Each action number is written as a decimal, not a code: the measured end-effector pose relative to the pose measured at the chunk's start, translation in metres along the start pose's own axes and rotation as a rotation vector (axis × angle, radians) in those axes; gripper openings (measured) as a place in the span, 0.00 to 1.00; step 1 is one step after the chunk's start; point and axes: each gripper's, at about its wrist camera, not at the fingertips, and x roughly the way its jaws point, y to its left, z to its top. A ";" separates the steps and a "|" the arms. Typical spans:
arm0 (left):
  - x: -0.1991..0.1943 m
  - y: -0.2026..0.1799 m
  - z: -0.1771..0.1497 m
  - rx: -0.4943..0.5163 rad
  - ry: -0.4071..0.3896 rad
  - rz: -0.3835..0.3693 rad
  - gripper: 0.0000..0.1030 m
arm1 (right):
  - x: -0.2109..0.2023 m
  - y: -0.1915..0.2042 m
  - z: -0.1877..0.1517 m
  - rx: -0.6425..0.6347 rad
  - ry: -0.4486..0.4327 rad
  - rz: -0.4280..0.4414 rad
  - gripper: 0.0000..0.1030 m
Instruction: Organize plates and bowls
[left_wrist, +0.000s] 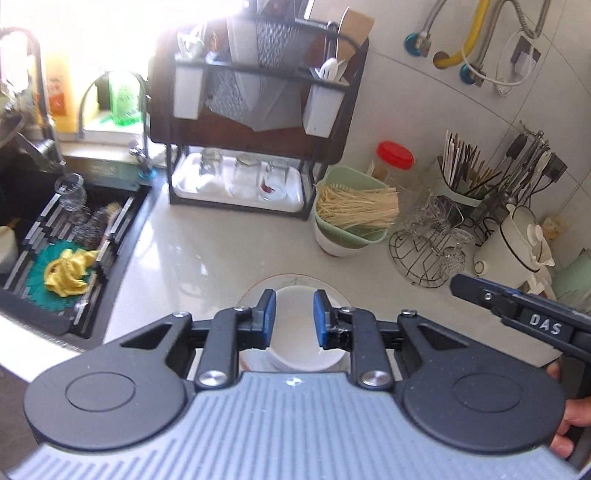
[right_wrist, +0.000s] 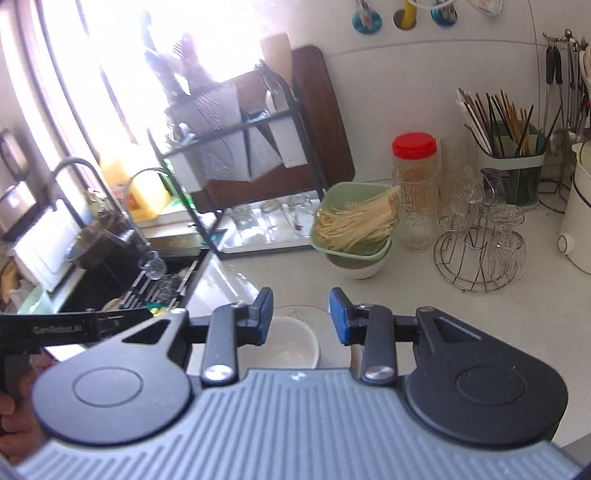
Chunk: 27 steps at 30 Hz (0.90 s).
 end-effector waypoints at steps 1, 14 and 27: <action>-0.008 -0.003 -0.006 -0.006 -0.007 0.010 0.25 | -0.007 0.000 -0.002 -0.008 -0.005 0.004 0.36; -0.062 -0.024 -0.077 -0.016 0.014 -0.011 0.25 | -0.075 0.004 -0.045 -0.009 -0.057 -0.039 0.37; -0.078 -0.023 -0.093 0.055 0.007 -0.023 0.33 | -0.091 0.014 -0.088 -0.005 -0.034 -0.103 0.36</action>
